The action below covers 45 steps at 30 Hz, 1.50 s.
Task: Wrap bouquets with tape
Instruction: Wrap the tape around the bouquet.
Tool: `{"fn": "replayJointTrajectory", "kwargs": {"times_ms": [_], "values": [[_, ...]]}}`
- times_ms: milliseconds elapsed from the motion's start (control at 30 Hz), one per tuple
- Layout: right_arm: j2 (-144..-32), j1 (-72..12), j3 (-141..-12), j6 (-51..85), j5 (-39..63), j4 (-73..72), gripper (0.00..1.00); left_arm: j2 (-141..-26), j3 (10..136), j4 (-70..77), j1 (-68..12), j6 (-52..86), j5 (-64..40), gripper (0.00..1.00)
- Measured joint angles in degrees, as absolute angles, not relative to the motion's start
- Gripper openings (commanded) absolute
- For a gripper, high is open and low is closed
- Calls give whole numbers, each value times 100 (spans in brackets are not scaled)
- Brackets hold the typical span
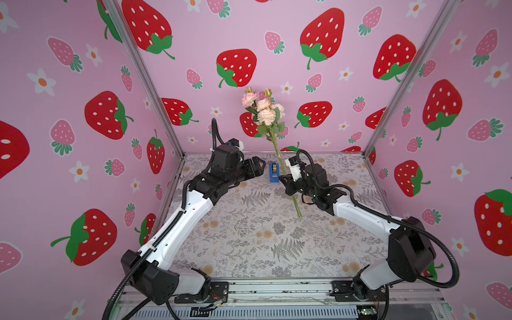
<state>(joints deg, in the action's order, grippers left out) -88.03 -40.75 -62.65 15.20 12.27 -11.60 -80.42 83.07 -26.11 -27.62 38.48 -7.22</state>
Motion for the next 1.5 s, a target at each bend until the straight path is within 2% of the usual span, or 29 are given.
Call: {"fn": "replayJointTrajectory", "kwargs": {"times_ms": [100,200,300,600,900,1033,1133,1167,1267,1367,1500], "values": [[-8803,-4091,-6285,1450,1203,-1166,0,-8405,8302,-2408,-2961,4110,-572,74],[-8801,-4125,-6287,1330,1131,-1151,0,-8606,8302,-2086,-3094,4351,-451,70],[-8799,-4178,-6289,1219,1028,-1131,0,-8799,8486,-1894,-3155,4497,-379,61],[-8799,-4353,-6300,982,585,-972,0,-8899,8648,-1321,-3382,4694,-73,58],[-8799,-4528,-6425,770,45,-871,0,-9351,9072,-1428,-3509,4812,266,32],[-8799,-4619,-6488,642,-204,-847,0,-9456,9155,-1452,-3540,4842,357,2],[-8801,-4663,-6493,589,-346,-836,0,-9456,9188,-1531,-3553,4853,445,0],[-8799,-4672,-6493,580,-368,-836,8,-9456,9192,-1531,-3551,4831,447,0],[-8785,-4676,-6490,548,-403,-880,51,-9456,9198,-1514,-3470,4764,259,0],[-8569,-4648,-6401,534,-266,-969,77,-9454,9124,-1210,-3208,4654,-329,0],[-7894,-4375,-5835,810,718,-1538,82,-9402,8746,-209,-2740,4536,-1498,0]]}}
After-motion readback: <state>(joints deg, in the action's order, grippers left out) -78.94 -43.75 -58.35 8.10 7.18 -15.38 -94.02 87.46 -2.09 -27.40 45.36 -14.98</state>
